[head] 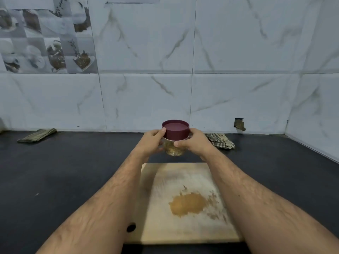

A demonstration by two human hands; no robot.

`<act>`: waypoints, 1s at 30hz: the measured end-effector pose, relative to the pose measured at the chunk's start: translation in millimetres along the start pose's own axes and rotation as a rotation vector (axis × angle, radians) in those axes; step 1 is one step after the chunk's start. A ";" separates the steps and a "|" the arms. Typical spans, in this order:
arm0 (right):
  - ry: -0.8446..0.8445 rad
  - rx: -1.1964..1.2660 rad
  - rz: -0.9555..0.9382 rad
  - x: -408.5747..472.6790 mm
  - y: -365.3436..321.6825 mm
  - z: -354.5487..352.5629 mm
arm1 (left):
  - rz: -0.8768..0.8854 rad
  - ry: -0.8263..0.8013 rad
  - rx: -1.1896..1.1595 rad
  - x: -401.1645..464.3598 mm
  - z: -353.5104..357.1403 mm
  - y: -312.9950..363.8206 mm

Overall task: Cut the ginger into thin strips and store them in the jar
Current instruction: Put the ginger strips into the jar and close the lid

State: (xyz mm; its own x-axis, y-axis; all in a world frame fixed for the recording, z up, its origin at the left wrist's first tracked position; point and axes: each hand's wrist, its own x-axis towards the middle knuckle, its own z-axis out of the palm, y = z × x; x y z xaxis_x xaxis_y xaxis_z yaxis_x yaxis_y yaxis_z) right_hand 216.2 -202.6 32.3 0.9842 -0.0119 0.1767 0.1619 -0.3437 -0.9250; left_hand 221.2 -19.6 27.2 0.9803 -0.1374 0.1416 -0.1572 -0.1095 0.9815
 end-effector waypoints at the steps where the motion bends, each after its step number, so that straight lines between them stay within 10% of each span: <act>1: -0.001 -0.007 0.003 10.1 1.6 1.5 | -0.003 0.011 -0.004 10.5 -0.8 -1.7; 16: -0.032 -0.047 0.071 80.7 39.2 17.4 | -0.075 0.025 0.008 81.6 0.1 -36.5; 30: 0.145 -0.499 -0.066 -56.0 -15.8 -32.8 | 0.017 0.334 0.343 -41.4 -5.8 3.9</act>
State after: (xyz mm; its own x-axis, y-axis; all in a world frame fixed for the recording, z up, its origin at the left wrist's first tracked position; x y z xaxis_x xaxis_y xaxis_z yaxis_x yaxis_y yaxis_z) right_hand 156.2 -227.3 48.1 0.9473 -0.0928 0.3067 0.1347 -0.7531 -0.6440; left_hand 180.7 -8.6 26.0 0.9531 0.1759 0.2464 -0.1490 -0.4359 0.8876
